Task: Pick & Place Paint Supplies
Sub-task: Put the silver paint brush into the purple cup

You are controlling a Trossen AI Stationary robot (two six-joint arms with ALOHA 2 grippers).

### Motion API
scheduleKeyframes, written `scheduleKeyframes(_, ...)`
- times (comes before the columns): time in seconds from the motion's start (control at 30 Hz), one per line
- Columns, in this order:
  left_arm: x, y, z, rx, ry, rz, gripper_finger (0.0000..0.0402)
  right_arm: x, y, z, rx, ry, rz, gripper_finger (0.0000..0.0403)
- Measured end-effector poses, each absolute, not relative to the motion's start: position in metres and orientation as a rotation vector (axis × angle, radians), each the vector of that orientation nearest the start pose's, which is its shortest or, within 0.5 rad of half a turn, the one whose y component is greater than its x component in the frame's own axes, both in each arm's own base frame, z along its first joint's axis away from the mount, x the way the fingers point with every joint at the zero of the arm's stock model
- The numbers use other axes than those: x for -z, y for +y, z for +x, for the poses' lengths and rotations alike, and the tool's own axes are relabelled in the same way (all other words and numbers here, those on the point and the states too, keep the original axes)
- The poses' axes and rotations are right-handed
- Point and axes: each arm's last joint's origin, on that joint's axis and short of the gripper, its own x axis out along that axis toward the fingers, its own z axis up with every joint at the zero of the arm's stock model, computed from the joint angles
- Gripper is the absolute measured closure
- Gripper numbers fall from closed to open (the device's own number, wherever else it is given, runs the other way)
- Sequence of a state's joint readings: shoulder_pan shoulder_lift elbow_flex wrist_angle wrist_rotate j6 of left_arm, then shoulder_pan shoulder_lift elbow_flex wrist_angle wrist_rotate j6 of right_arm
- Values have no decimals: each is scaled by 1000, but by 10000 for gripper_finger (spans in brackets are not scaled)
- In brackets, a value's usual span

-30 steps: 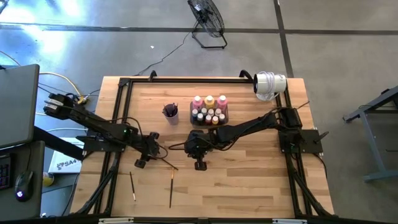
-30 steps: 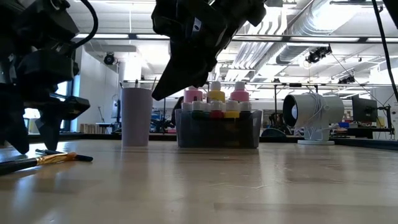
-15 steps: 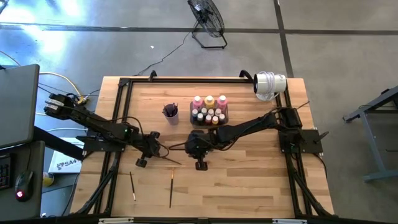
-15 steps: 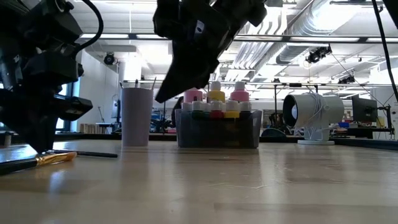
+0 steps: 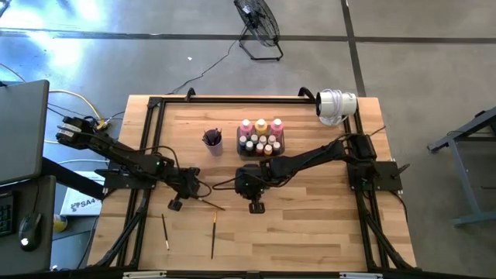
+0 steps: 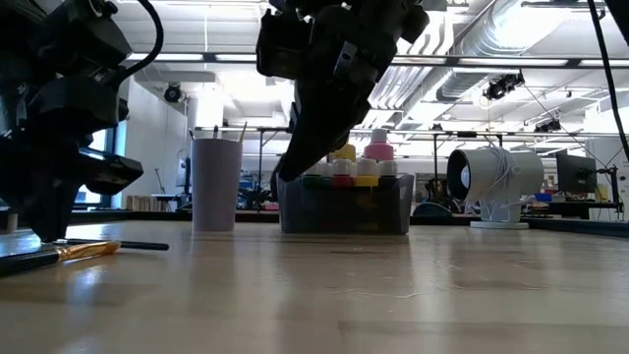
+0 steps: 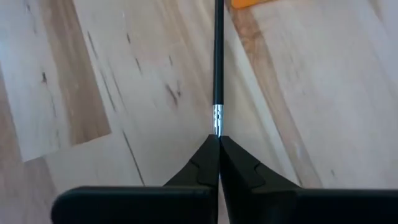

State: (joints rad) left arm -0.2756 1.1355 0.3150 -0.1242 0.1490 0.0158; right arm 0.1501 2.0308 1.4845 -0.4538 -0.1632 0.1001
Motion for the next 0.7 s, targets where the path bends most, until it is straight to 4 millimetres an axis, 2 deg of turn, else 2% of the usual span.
scheduleKeyframes(0.4, -141, -54, 179, 392, 898, 120, 401, -188, 70, 432, -257, 918, 74, 400)
scheduleKeyframes(0.7, -141, -52, 179, 338, 908, 151, 401, -194, 70, 438, -278, 837, 90, 400)
